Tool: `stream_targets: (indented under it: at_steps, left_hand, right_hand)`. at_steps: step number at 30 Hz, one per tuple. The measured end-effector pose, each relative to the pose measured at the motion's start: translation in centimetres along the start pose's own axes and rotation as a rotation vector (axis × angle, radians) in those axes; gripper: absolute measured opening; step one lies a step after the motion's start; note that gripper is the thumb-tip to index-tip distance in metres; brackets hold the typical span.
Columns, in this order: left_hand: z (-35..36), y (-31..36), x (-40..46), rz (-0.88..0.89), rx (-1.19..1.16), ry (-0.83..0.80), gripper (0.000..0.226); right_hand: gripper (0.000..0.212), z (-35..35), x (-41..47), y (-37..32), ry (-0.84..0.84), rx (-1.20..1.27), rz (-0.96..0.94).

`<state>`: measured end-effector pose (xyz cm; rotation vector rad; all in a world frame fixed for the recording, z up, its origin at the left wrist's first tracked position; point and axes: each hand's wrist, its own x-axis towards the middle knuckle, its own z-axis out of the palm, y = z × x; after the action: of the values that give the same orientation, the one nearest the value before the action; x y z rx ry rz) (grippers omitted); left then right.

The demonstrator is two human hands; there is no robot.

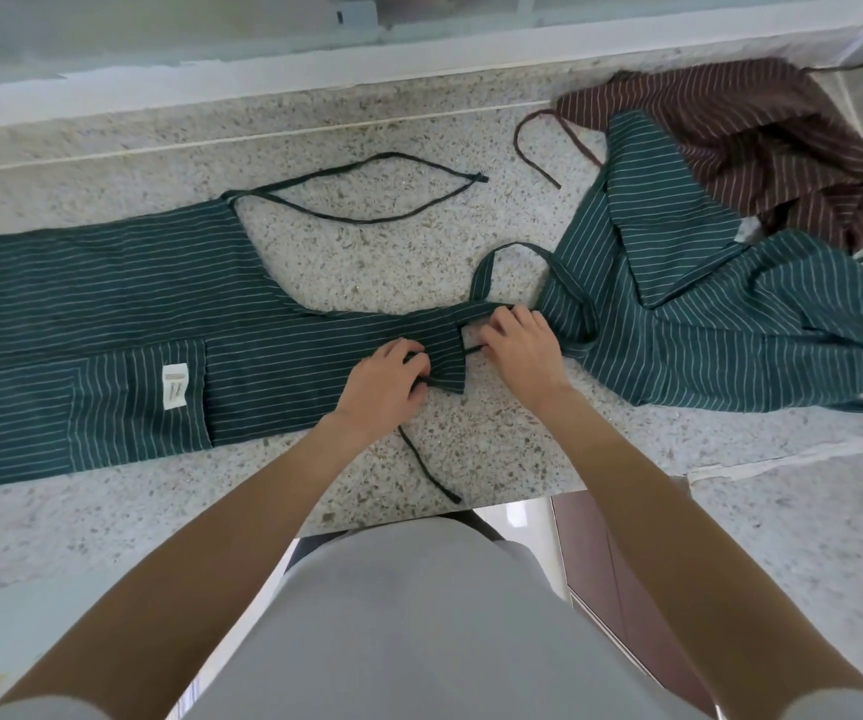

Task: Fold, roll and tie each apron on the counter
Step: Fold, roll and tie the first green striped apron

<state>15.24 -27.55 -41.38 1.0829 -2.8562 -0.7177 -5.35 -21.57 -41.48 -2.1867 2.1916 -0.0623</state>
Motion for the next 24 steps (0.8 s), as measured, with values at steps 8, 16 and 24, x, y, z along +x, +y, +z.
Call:
stream_targets:
  at_steps: [8,16,24]
  left_hand:
    - [-0.3,-1.0,0.3,-0.057,-0.163,-0.101,0.038]
    - [-0.5,-4.0,-3.7,-0.044,-0.176,0.027,0.046]
    - [-3.5,-13.7,-16.1,-0.498,-0.098,0.303,0.046]
  right_hand:
    - [0.024,-2.8,-6.5,3.6,-0.161,-0.156,0.122]
    - [0.020,-1.7,-1.3,-6.5,0.048,0.277,-0.191]
    - [0.037,0.1,3.5,-19.9,-0.112,0.357,-0.537]
